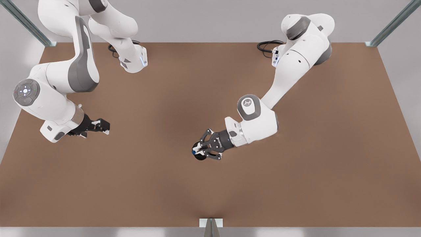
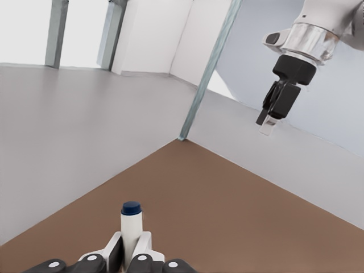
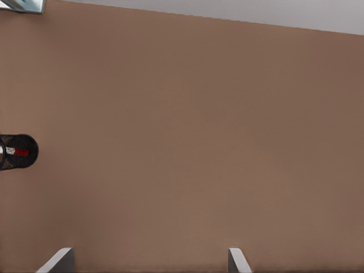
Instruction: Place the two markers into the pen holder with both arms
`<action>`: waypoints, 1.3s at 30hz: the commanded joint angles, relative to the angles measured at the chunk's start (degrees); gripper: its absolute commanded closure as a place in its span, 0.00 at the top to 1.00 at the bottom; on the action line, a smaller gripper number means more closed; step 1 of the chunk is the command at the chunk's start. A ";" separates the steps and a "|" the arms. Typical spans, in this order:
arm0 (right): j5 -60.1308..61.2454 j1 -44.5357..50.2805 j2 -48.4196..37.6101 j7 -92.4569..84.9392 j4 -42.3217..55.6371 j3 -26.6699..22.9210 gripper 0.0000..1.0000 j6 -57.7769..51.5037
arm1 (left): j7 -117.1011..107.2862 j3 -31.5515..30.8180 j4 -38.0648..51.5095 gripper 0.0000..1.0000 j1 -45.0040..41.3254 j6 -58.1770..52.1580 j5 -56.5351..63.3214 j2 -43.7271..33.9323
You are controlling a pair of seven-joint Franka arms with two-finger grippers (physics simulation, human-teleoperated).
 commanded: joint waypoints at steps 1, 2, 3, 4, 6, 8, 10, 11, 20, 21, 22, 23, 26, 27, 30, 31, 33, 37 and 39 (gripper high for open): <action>0.29 -0.05 -0.06 5.99 0.01 0.02 1.00 -1.67 | 39.41 -0.01 -0.03 0.21 -1.05 11.00 -2.31 0.40; 0.29 -0.05 -0.06 5.99 0.01 0.02 1.00 -1.67 | 39.32 -0.01 -0.47 0.21 -1.67 11.88 -2.66 0.49; 0.29 -0.05 -0.06 5.99 0.01 0.02 1.00 -1.67 | 39.32 0.08 -0.64 0.21 -1.76 12.15 -4.07 0.49; 0.29 -0.14 -0.06 5.90 0.01 0.10 1.00 -1.67 | 39.32 0.08 -1.17 0.21 -1.76 12.15 -5.47 0.49; 0.29 -0.22 0.03 5.72 0.01 0.02 1.00 -1.67 | 39.41 0.08 -3.37 0.21 -1.49 12.23 -7.23 0.49; 0.38 -0.22 0.03 5.46 0.01 0.10 1.00 -1.67 | 39.41 0.17 -4.60 0.21 -1.67 12.94 -7.58 0.57; 0.47 -0.31 0.03 5.37 0.01 0.02 1.00 -1.67 | 39.41 0.17 -5.04 0.21 -2.55 14.43 -7.76 0.93; 0.47 -0.31 0.03 5.37 0.01 0.10 1.00 -1.67 | 39.41 0.17 -6.00 0.21 -2.64 14.52 -8.81 0.93; 0.47 -0.22 0.03 5.28 0.01 0.10 1.00 -1.67 | 39.50 0.25 -6.62 0.21 -4.57 16.89 -10.57 3.83; 0.47 -0.22 0.03 5.28 0.01 0.10 1.00 -1.67 | 39.50 0.25 -6.62 0.21 -4.66 16.89 -10.57 3.91; 0.47 -0.22 0.03 5.37 0.01 0.10 1.00 -1.67 | 39.50 0.25 -6.62 0.21 -4.92 16.89 -10.57 4.27; 0.47 -0.14 0.03 5.37 0.01 0.10 1.00 -1.67 | 39.50 0.25 -6.62 0.21 -5.01 17.59 -10.49 4.62; 0.47 -0.22 0.03 5.37 0.01 0.10 1.00 -1.67 | 39.67 0.25 -6.71 0.21 -5.71 18.03 -10.48 5.50; 0.47 -0.22 0.03 5.37 0.01 0.10 1.00 -1.67 | 39.67 0.25 -6.71 0.21 -5.71 18.03 -10.48 5.94; 0.55 -0.22 0.03 5.37 0.01 0.10 1.00 -1.67 | 39.67 0.25 -6.71 0.21 -6.15 18.91 -10.57 6.11; 0.55 -0.14 0.03 5.46 0.01 0.10 1.00 -1.67 | 39.67 0.25 -7.06 0.21 -6.24 19.35 -10.57 6.02; 0.55 -0.14 0.03 5.55 0.01 0.10 1.00 -1.67 | 39.59 0.25 -7.06 0.21 -7.03 20.85 -10.57 6.11; 0.55 -0.14 0.03 5.55 0.09 0.10 1.00 -1.67 | 39.59 0.25 -7.50 0.21 -8.09 22.60 -11.45 6.02; 0.55 -0.14 0.03 5.37 0.09 0.10 1.00 -1.59 | 39.50 0.25 -7.94 0.21 -8.17 22.96 -11.45 6.02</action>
